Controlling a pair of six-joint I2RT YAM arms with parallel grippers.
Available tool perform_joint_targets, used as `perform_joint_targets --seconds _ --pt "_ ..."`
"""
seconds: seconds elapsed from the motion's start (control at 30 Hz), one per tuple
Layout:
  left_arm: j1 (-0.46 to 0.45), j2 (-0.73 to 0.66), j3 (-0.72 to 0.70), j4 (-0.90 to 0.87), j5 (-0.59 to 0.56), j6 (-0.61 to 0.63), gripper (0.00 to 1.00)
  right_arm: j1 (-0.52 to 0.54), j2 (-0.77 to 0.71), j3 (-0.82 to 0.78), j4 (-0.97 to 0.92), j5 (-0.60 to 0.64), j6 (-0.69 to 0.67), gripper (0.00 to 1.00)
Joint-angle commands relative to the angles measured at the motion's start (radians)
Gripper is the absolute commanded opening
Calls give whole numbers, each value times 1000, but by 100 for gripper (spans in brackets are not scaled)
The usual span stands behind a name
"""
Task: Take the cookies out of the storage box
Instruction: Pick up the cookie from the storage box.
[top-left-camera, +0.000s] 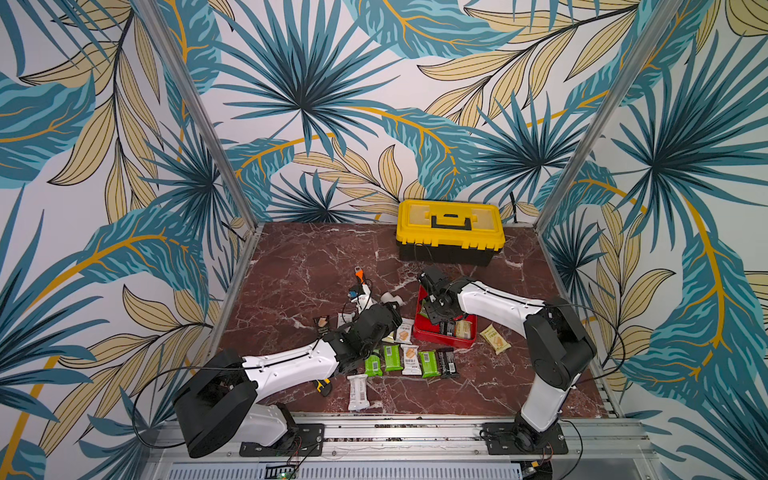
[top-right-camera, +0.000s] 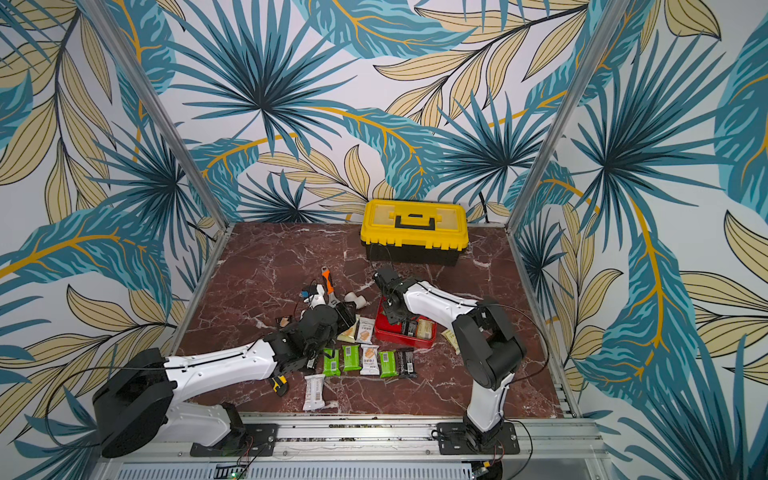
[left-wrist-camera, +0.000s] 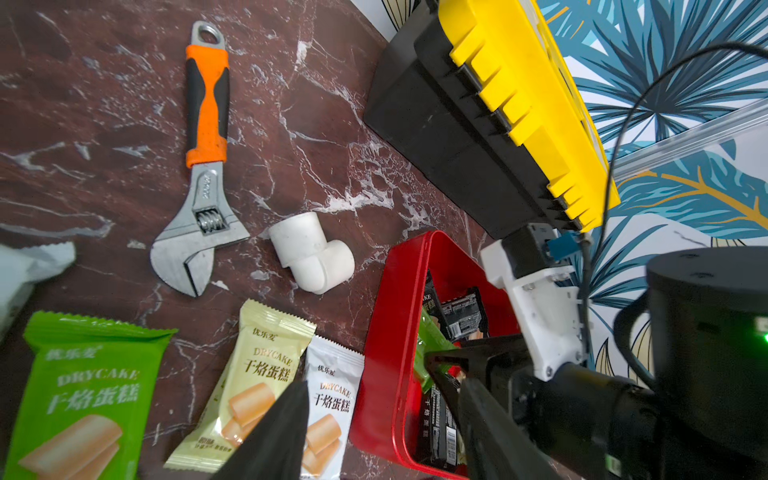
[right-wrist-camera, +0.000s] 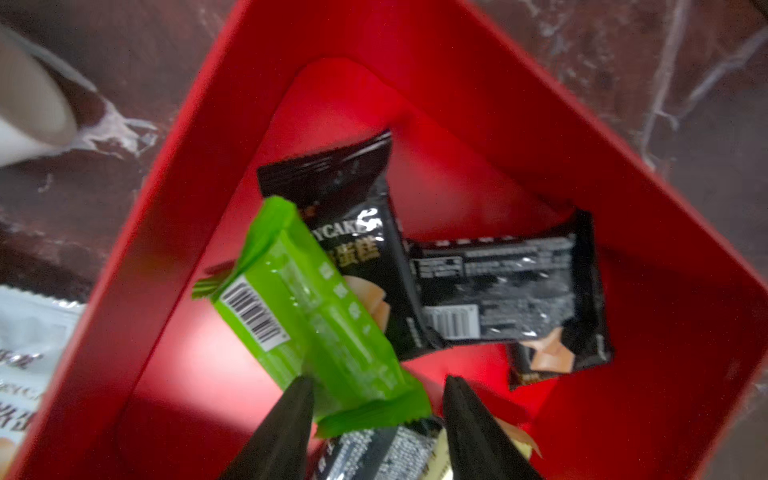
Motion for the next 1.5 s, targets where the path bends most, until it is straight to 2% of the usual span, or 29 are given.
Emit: perform_joint_targets --seconds 0.0,0.13,0.23,0.37,0.63,0.83,1.13,1.3,1.47 --pt "4 -20 -22 -20 -19 -11 62 -9 -58 -20 19 40 10 55" --pt "4 -28 -35 -16 -22 -21 62 5 -83 -28 50 -87 -126 61" --pt "6 -39 -41 -19 -30 -21 62 15 -92 -42 61 -106 -233 63" --pt "6 -47 -49 -18 -38 -22 62 17 -88 -53 72 -133 -303 64" --pt "6 -48 -49 -15 -36 -27 62 36 -23 -60 132 -141 -301 64" --pt "8 -52 -50 -21 -41 -22 62 64 19 -49 139 -46 -308 64" --pt "7 -52 -50 -23 -41 -25 62 74 85 -8 94 -6 -299 63" --pt "7 -60 -53 -29 -45 -25 62 76 117 18 71 75 -259 60" --pt "8 -69 -55 -49 -44 -21 62 75 84 -3 98 136 -229 55"
